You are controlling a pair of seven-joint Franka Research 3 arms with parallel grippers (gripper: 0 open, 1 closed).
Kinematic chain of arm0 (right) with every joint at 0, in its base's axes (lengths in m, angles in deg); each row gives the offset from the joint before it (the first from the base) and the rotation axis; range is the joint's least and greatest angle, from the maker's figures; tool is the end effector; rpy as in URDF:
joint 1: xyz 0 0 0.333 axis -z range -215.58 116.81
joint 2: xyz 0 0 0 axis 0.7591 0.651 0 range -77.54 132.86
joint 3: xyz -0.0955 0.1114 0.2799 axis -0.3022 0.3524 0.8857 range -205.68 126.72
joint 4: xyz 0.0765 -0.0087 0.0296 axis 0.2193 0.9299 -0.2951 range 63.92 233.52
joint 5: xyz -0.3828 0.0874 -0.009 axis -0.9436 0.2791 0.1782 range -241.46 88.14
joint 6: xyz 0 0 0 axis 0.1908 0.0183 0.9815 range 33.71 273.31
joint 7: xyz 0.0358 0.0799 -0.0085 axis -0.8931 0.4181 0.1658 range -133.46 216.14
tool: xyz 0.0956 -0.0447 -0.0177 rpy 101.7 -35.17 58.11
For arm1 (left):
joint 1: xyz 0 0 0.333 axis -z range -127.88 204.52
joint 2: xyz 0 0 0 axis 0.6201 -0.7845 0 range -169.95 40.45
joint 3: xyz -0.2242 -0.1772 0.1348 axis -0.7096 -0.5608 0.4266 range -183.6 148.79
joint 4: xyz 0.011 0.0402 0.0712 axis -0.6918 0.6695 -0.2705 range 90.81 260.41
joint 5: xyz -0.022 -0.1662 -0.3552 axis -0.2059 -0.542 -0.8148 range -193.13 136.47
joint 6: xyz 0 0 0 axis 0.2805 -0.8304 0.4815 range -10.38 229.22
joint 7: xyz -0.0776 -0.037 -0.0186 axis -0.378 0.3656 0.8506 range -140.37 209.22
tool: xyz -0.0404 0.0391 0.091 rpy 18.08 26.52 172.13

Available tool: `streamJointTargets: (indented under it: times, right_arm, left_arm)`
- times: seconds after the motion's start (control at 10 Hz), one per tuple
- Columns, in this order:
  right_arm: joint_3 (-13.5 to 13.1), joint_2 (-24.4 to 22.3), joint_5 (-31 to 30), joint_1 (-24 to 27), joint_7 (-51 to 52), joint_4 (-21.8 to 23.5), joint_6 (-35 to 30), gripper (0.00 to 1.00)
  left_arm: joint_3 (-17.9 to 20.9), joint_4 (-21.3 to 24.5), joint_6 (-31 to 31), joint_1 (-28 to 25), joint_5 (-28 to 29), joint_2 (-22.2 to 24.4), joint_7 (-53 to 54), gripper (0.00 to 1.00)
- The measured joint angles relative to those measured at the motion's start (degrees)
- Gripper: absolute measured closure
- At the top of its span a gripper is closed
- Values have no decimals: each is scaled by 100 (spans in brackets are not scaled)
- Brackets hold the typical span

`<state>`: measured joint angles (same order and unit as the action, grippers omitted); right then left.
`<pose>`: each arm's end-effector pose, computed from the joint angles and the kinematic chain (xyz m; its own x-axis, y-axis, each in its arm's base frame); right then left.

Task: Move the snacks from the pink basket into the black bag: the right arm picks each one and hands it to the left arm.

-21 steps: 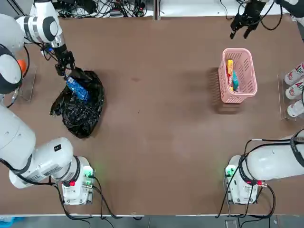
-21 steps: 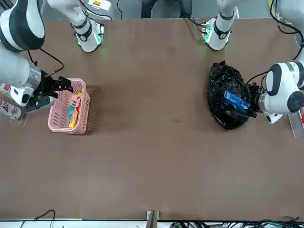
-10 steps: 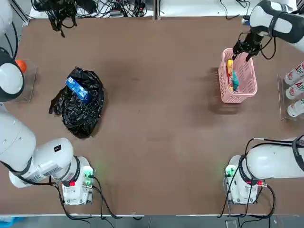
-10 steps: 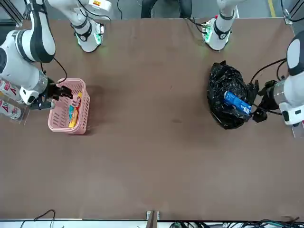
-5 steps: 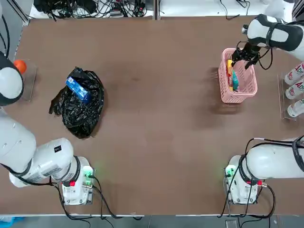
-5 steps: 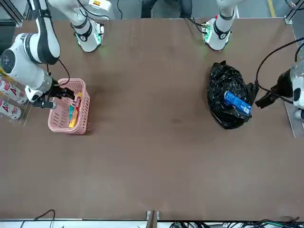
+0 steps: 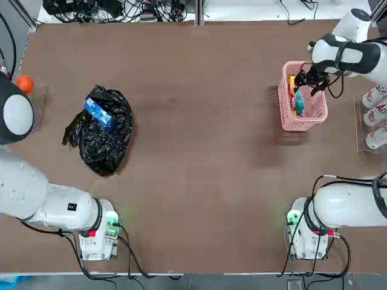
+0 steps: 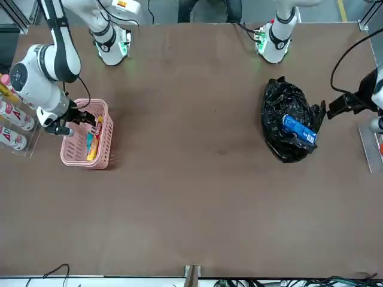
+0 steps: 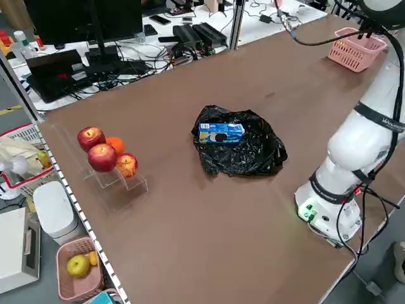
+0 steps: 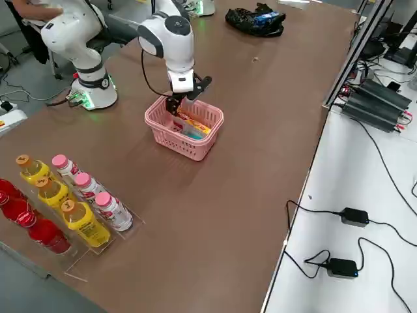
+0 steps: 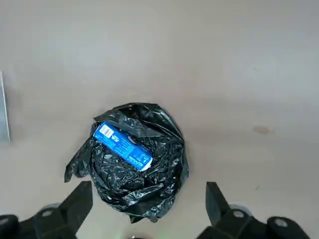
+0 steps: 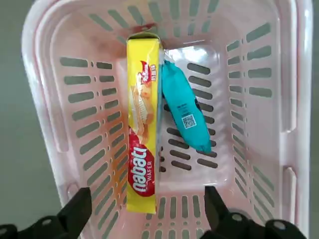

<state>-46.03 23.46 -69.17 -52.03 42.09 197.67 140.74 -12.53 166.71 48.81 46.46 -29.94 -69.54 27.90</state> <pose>0.4638 -0.0288 0.3210 0.9872 -0.1411 -0.0739 -0.1481 -0.9840 -0.0993 0.5694 -0.0379 0.6297 0.9971 0.0543 -0.0540 0.0551 -0.9984 0.0149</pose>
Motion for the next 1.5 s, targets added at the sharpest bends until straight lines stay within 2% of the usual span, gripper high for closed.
streamJointTargets:
  times: [0.3,0.6,1.1,1.5]
  right_arm:
    - [1,0,4,3,-11,288,459,1]
    - [5,1,6,5,-15,527,741,5]
    - [11,75,185,6,-41,621,820,7]
    - [55,294,296,5,-41,635,1018,11]
  left_arm:
    - [-306,-8,-21,26,-8,106,-156,0]
    - [-1047,-78,-24,-447,-103,377,-424,0]
    - [-1144,-72,-35,-616,-106,37,-423,0]
    - [-1144,-94,-22,-677,-107,11,-423,0]
